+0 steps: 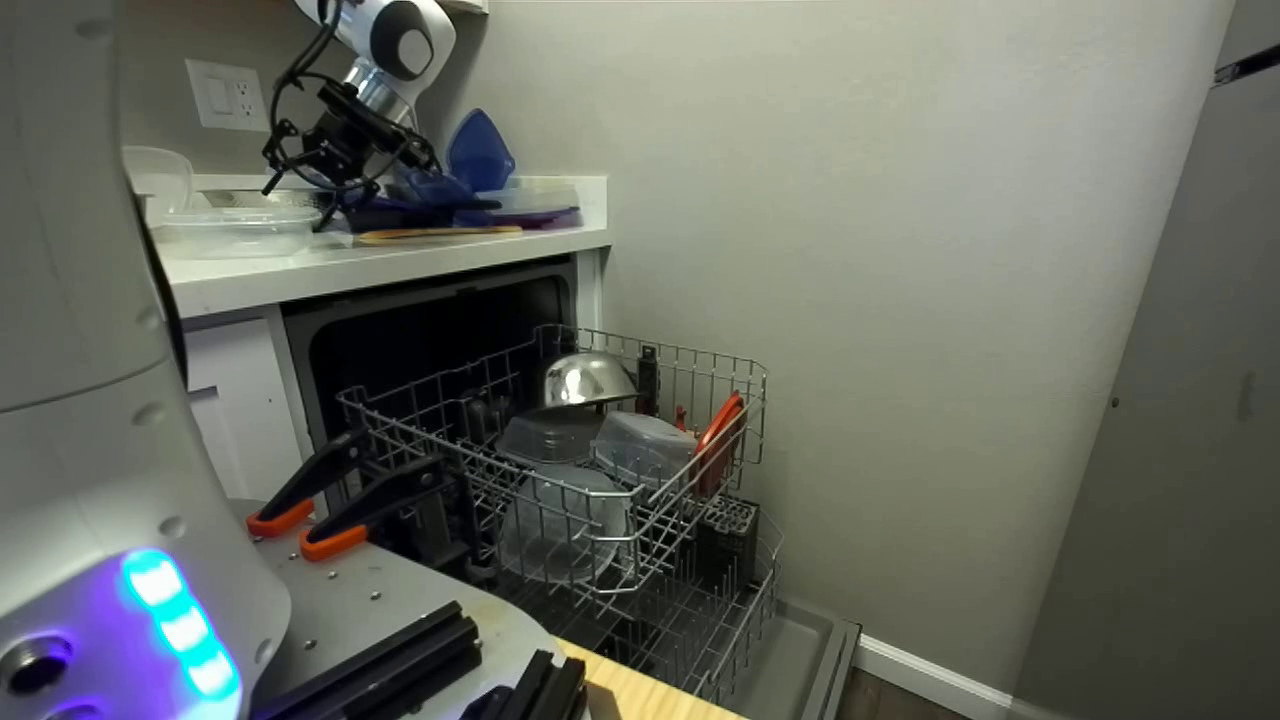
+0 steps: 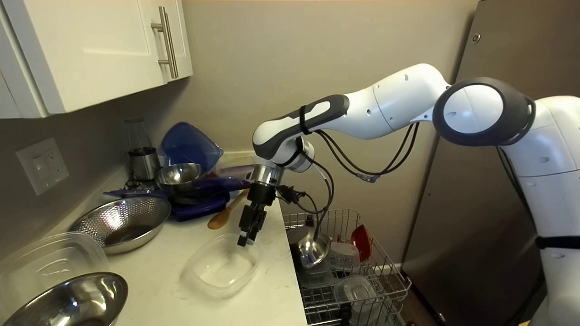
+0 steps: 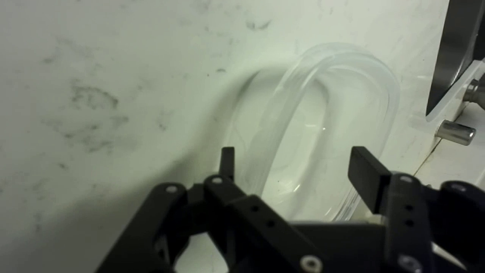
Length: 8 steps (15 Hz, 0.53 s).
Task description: Pick up the clear bowl from the front of the counter and put it in the dishwasher.
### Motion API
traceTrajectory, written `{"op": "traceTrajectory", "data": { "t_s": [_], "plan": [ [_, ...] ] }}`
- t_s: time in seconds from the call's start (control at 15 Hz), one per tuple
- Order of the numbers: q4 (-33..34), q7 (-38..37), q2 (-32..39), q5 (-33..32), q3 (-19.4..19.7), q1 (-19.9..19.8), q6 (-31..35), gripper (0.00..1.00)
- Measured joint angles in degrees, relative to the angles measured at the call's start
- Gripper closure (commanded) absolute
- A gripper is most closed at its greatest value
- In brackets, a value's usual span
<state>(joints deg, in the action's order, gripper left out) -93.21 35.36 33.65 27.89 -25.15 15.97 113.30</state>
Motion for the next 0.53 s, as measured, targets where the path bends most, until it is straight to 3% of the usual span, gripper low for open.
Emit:
{"op": "traceTrajectory", "data": {
  "t_s": [0.47, 0.53],
  "plan": [
    [0.38, 0.54, 0.80, 0.01, -0.40, -0.04, 0.00, 0.98],
    [0.45, 0.54, 0.85, 0.01, -0.40, -0.04, 0.00, 0.99]
  ]
}}
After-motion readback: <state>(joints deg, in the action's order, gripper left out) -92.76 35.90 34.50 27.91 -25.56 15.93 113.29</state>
